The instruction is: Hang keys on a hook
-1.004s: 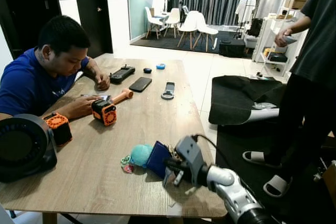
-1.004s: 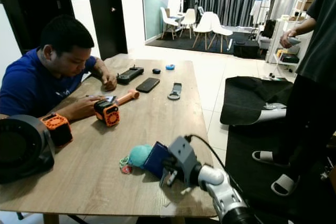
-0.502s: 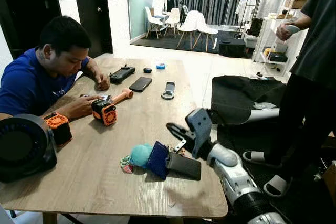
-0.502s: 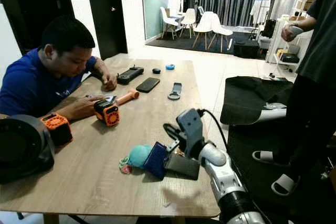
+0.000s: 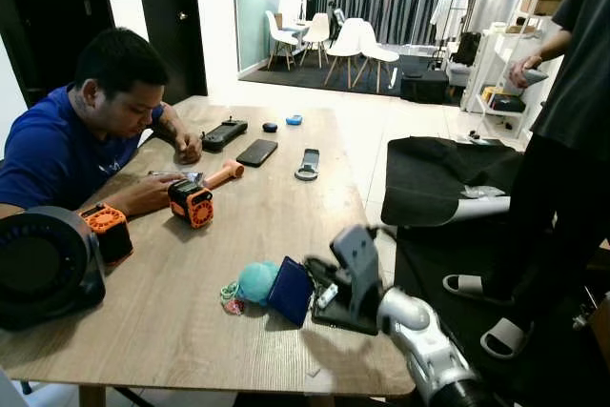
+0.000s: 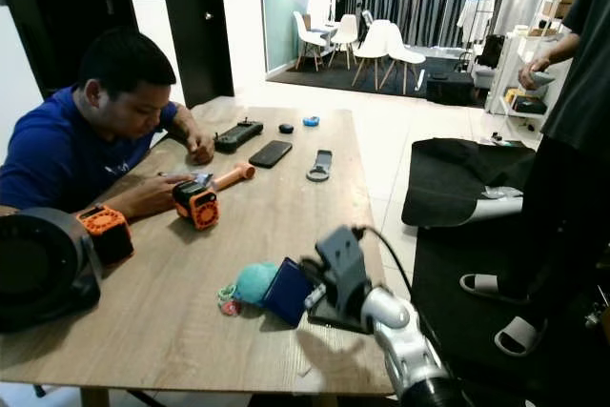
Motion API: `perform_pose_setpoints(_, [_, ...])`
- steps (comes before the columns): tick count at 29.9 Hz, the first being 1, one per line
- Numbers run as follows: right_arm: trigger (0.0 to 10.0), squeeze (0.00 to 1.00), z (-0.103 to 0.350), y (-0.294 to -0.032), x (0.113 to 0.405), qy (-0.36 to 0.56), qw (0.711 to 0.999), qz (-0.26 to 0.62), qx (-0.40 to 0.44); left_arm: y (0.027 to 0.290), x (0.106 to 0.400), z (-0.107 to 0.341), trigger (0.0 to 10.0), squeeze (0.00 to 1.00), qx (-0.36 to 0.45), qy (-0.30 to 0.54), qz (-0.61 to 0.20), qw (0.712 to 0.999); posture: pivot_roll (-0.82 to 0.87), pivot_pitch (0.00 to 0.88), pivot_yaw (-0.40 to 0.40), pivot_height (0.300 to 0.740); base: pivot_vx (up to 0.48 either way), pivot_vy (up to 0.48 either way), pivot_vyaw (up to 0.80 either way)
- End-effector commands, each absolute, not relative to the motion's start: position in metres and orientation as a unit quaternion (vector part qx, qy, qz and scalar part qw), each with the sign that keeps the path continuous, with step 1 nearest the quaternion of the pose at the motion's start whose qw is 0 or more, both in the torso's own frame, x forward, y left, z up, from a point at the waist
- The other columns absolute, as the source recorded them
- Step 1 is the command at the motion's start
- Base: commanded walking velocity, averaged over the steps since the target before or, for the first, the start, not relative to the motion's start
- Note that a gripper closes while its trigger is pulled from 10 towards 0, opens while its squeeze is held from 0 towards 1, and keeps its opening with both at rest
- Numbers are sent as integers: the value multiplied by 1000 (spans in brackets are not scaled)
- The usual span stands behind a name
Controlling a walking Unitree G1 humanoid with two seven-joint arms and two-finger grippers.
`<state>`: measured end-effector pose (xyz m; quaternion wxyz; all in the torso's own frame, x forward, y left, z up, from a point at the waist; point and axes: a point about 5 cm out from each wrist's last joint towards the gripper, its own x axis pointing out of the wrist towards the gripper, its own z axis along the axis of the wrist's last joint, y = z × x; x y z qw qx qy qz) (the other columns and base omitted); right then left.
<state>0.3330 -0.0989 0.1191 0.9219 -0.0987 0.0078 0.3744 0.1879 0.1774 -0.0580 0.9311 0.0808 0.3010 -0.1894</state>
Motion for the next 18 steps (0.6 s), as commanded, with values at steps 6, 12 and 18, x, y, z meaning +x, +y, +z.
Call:
perform_pose_setpoints(6, [10000, 616, 107, -104, 324, 30, 930, 347, -114, 181, 186, -58, 10000, 0, 93, 305, -198, 927, 48, 46, -9, 740, 0, 0, 0])
perform_pose_setpoints(12, [10000, 0, 110, -111, 329, 32, 940, 319, -117, 180, 187, -58, 10000, 0, 92, 305, -198, 927, 46, 47, -9, 740, 0, 0, 0])
perform_pose_setpoints(18, [10000, 0, 103, -131, 339, 71, 958, 257, -110, 179, 186, -59, 10000, 0, 90, 307, -197, 927, 47, 55, -11, 740, 0, 0, 0])
